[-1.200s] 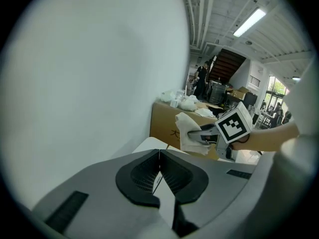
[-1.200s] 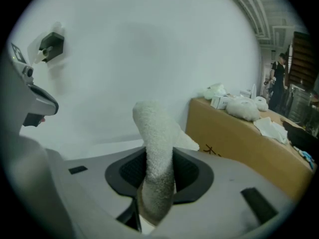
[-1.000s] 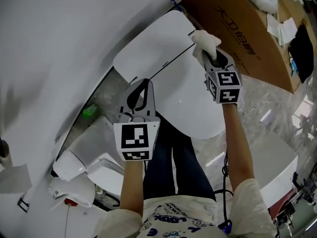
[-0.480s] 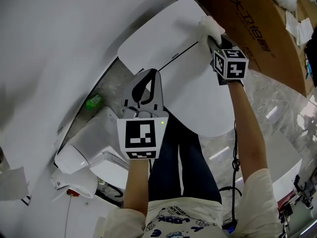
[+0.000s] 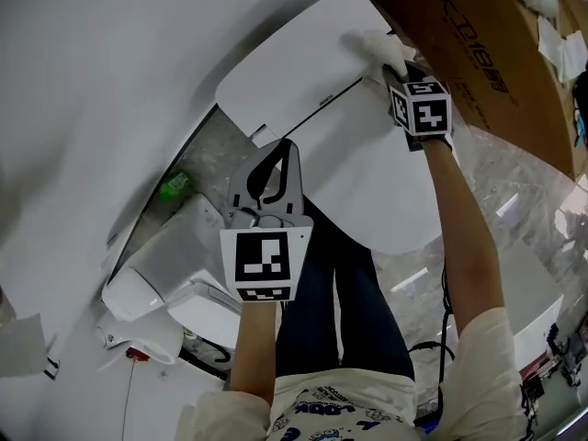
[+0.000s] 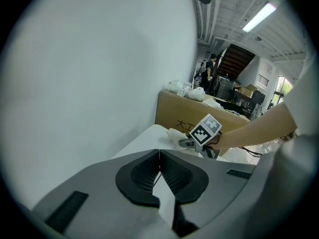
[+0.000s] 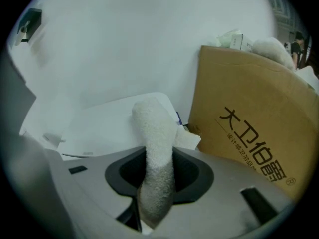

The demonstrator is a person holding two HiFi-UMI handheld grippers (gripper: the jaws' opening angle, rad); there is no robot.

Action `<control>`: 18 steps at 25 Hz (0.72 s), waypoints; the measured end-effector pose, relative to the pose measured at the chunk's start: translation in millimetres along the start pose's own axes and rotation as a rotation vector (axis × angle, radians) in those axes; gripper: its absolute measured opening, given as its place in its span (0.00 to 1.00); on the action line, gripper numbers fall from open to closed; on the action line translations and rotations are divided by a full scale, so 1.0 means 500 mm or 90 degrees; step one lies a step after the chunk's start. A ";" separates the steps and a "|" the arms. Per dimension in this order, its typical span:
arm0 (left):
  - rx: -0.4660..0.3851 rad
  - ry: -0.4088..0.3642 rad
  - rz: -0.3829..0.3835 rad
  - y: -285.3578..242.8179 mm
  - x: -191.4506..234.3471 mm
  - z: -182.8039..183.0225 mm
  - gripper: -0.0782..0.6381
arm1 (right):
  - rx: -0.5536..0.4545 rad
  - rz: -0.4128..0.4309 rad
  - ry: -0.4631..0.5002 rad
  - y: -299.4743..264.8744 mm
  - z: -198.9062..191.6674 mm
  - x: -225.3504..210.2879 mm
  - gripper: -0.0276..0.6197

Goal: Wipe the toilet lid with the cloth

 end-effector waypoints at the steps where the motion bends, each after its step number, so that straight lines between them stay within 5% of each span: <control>1: 0.001 -0.001 -0.001 -0.002 -0.003 -0.002 0.12 | 0.002 0.004 -0.001 -0.001 -0.001 -0.001 0.23; 18: -0.001 -0.012 -0.005 0.010 -0.034 -0.008 0.12 | 0.022 -0.011 -0.009 0.031 -0.089 -0.025 0.23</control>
Point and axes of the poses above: the fingertips, and each gripper's own axes: y backward along the fingers, x to its left, z out of its top, the point moved 5 cm from there along y, backward along the fingers, and after that the axes turned 14 degrees about x, right-handed, at the moved point
